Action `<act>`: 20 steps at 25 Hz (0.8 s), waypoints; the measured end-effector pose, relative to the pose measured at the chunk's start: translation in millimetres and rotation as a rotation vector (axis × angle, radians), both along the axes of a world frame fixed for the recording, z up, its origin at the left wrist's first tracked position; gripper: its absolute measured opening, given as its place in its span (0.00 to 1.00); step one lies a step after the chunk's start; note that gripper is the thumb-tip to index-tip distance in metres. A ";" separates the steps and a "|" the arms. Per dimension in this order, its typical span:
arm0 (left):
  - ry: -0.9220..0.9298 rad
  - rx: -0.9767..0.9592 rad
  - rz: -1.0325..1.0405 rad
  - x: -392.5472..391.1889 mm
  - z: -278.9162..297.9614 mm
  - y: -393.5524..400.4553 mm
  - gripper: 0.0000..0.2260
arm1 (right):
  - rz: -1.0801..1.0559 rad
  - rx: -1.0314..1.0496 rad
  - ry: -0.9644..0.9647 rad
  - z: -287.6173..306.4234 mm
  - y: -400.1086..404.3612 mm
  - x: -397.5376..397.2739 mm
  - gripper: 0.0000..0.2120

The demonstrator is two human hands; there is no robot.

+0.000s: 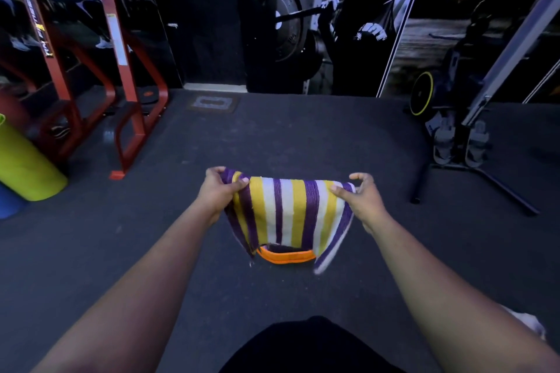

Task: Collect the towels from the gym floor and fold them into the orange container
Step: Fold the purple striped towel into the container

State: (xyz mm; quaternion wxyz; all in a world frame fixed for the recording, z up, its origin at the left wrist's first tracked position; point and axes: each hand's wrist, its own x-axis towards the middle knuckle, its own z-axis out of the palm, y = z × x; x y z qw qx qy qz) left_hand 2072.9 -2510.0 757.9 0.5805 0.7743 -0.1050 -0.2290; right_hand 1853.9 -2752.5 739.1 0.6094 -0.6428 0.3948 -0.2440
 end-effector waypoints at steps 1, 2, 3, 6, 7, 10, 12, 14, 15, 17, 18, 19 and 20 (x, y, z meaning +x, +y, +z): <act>-0.042 0.025 0.052 -3.9 3.8 -4.1 0.29 | -0.028 -0.022 0.001 0.2 -0.6 1.8 0.27; -0.042 0.007 0.070 -4.0 4.1 -8.1 0.34 | -0.022 -0.023 -0.027 2.8 -2.0 3.0 0.25; -0.001 -0.070 0.043 -3.6 3.7 -10.8 0.38 | 0.016 -0.001 -0.068 5.5 -5.4 3.7 0.24; 0.011 -0.054 -0.220 4.5 -3.3 -10.6 0.45 | 0.245 -0.025 -0.037 8.9 -20.8 -1.2 0.27; -0.102 0.060 -0.287 9.2 -1.1 -11.7 0.43 | 0.278 -0.130 0.043 8.4 -27.3 -3.1 0.28; -0.420 0.359 -0.315 15.8 11.9 -20.7 0.31 | 0.302 -0.405 0.225 9.6 -41.2 -4.3 0.25; -0.559 0.529 -0.376 16.0 17.2 -27.2 0.25 | 0.345 -0.532 0.361 14.0 -38.2 -3.8 0.23; -0.654 0.695 -0.440 9.5 22.7 -36.9 0.20 | 0.338 -0.626 0.471 14.0 -38.8 -6.1 0.17; -0.699 0.787 -0.446 4.4 24.2 -41.2 0.17 | 0.334 -0.672 0.519 14.3 -39.9 -7.9 0.13; -0.778 0.922 -0.425 -3.5 24.7 -49.2 0.13 | 0.354 -0.773 0.621 11.3 -46.1 -12.2 0.07; -0.815 0.957 -0.421 -6.4 20.0 -52.8 0.13 | 0.373 -0.822 0.657 8.2 -50.1 -13.9 0.06; -0.840 0.962 -0.428 -7.2 11.4 -55.3 0.14 | 0.398 -0.871 0.673 5.1 -53.2 -15.1 0.07; -0.861 0.938 -0.449 -8.2 3.1 -58.2 0.14 | 0.428 -0.910 0.674 -0.6 -58.0 -15.9 0.08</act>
